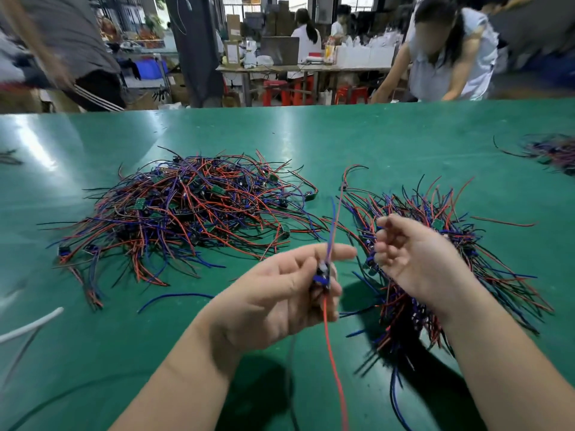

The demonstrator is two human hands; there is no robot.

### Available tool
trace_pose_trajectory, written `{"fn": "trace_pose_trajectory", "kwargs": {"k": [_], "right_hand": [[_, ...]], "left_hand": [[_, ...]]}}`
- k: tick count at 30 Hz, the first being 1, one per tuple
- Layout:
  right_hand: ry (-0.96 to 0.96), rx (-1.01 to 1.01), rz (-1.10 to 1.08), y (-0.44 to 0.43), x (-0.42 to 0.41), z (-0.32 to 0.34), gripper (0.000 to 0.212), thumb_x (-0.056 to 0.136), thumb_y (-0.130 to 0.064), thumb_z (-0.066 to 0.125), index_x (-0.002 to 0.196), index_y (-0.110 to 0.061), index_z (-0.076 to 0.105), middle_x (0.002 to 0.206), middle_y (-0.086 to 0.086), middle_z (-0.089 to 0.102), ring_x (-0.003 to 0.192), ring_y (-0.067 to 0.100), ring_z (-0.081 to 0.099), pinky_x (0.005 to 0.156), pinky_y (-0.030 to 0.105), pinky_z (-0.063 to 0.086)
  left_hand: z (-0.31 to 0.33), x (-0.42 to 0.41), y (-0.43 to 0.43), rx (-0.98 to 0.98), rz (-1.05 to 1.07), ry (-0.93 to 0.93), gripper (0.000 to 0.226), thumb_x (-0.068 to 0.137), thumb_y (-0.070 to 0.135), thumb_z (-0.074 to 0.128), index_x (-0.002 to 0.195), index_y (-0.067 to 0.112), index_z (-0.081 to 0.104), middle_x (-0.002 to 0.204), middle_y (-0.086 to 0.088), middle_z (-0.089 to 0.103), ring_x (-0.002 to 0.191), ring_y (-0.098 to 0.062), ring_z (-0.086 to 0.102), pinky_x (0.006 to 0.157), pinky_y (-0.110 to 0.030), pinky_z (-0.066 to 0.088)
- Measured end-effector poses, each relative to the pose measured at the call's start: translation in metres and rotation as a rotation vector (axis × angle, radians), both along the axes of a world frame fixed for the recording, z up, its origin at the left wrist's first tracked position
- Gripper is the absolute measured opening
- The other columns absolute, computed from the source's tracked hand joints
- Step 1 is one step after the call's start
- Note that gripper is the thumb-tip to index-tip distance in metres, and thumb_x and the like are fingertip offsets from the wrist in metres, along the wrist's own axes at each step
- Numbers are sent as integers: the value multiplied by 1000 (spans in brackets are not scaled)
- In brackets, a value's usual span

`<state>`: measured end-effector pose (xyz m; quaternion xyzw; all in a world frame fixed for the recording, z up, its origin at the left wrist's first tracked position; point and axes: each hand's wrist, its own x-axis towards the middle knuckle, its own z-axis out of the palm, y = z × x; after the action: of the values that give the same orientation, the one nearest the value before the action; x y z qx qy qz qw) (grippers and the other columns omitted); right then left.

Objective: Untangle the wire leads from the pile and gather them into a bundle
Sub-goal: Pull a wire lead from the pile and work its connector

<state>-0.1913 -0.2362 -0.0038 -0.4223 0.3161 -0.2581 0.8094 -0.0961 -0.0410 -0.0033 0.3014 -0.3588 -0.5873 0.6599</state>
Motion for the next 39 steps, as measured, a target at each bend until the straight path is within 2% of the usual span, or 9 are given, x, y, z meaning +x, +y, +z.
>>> {"fn": "trace_pose_trajectory", "kwargs": {"k": [2, 5, 9, 14, 22, 25, 28, 33, 39], "right_hand": [[45, -182, 222, 18, 2, -1, 5, 88, -5, 59, 84, -6, 62, 63, 7, 56, 46, 10, 51, 46, 17, 42], [-30, -399, 471, 41, 3, -7, 33, 63, 3, 78, 93, -8, 67, 69, 9, 59, 54, 13, 53, 52, 19, 43], [-235, -414, 433, 60, 8, -6, 26, 61, -2, 79, 82, -17, 76, 67, 4, 64, 56, 11, 56, 55, 19, 45], [-278, -207, 298, 61, 9, -2, 12, 65, -14, 66, 69, -14, 77, 62, 1, 65, 54, 7, 56, 55, 15, 47], [-239, -96, 199, 50, 4, 13, 12, 66, -16, 64, 64, -12, 74, 60, 1, 59, 50, 9, 55, 46, 18, 50], [-212, -122, 181, 41, 1, 15, 10, 63, -17, 66, 64, -10, 73, 59, 2, 57, 48, 9, 50, 44, 17, 45], [-108, -264, 256, 41, 1, 9, 10, 61, -15, 71, 66, -7, 70, 57, 3, 60, 45, 8, 51, 43, 15, 42], [48, -496, 256, 47, 4, -2, 14, 76, -3, 71, 64, -7, 66, 51, 3, 54, 43, 9, 44, 45, 18, 35], [-23, -258, -1, 25, -2, 14, 5, 76, -4, 69, 73, -4, 64, 50, 0, 56, 41, 6, 47, 40, 13, 37]], "left_hand": [[3, 0, -4, -34, 86, 151, 43, 63, 32, 87, 102, 19, 72, 82, -1, 66, 69, -13, 62, 73, -30, 56], [6, -3, -10, 18, 320, 352, 61, 48, 27, 93, 99, 12, 65, 79, -6, 72, 66, -15, 69, 66, -27, 58], [6, -7, -15, 60, 567, 329, 58, 57, 28, 74, 108, 14, 50, 77, -2, 74, 61, -7, 68, 57, -19, 55], [-3, -15, -20, 99, 723, 2, 30, 59, 20, 85, 62, 27, 55, 76, 3, 69, 61, -6, 64, 51, -17, 48], [-18, -17, -22, 80, 747, -949, 21, 78, 19, 72, 85, 33, 58, 78, 20, 62, 65, 1, 55, 62, -16, 46], [-10, -14, -22, 134, 787, -660, 10, 92, 27, 58, 88, 22, 65, 76, 8, 69, 64, -8, 63, 60, -23, 53], [-3, -14, -23, 255, 661, -310, 37, 70, 47, 62, 71, 12, 73, 67, -3, 71, 53, -12, 63, 51, -23, 53], [-7, -18, -22, 366, 605, -288, 9, 72, 13, 76, 68, 7, 70, 64, -7, 70, 50, -11, 63, 49, -20, 52], [-4, -19, -14, 458, 280, -507, 19, 78, 3, 73, 62, 13, 71, 58, -4, 67, 50, -11, 65, 48, -20, 50]]}}
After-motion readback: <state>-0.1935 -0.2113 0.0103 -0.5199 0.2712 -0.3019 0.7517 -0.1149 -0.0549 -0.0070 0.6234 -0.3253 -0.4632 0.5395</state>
